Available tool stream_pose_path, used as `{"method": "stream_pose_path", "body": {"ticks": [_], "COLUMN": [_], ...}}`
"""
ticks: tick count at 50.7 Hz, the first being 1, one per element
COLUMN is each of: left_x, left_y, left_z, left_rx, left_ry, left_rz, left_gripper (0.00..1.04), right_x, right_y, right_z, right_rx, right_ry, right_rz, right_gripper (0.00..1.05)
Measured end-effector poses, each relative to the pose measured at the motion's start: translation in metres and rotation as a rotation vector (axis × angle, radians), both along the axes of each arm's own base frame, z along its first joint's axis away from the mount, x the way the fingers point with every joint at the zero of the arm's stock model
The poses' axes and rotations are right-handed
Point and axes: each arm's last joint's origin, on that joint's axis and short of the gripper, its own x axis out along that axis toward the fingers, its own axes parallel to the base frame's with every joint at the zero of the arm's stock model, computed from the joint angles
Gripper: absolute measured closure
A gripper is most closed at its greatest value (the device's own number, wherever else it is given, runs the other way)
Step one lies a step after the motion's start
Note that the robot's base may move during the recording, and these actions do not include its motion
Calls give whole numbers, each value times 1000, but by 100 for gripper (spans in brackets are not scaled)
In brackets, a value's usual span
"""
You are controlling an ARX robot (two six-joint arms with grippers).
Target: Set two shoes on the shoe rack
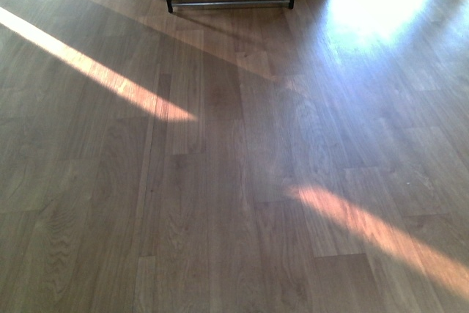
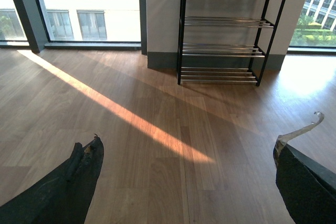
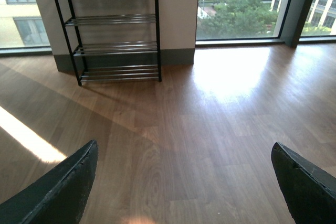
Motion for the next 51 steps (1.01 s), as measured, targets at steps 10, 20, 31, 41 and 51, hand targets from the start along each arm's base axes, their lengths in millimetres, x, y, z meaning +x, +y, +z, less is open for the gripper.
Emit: {"method": "stream_pose_path", "body": {"ticks": [10,20,31,41,51], "left_x": [0,0,0,0,0], "left_y": [0,0,0,0,0], "left_z": [0,0,0,0,0], "left_rx": [0,0,0,0,0], "left_ry": [0,0,0,0,0], "left_rz": [0,0,0,0,0], "left_gripper": [9,9,9,9,9], "right_x": [0,0,0,0,0], "right_y": [0,0,0,0,0], "right_z": [0,0,0,0,0], "right_rx": [0,0,0,0,0], "right_ry": [0,0,0,0,0], "right_rz": [0,0,0,0,0], "right_gripper": [9,9,9,9,9]}}
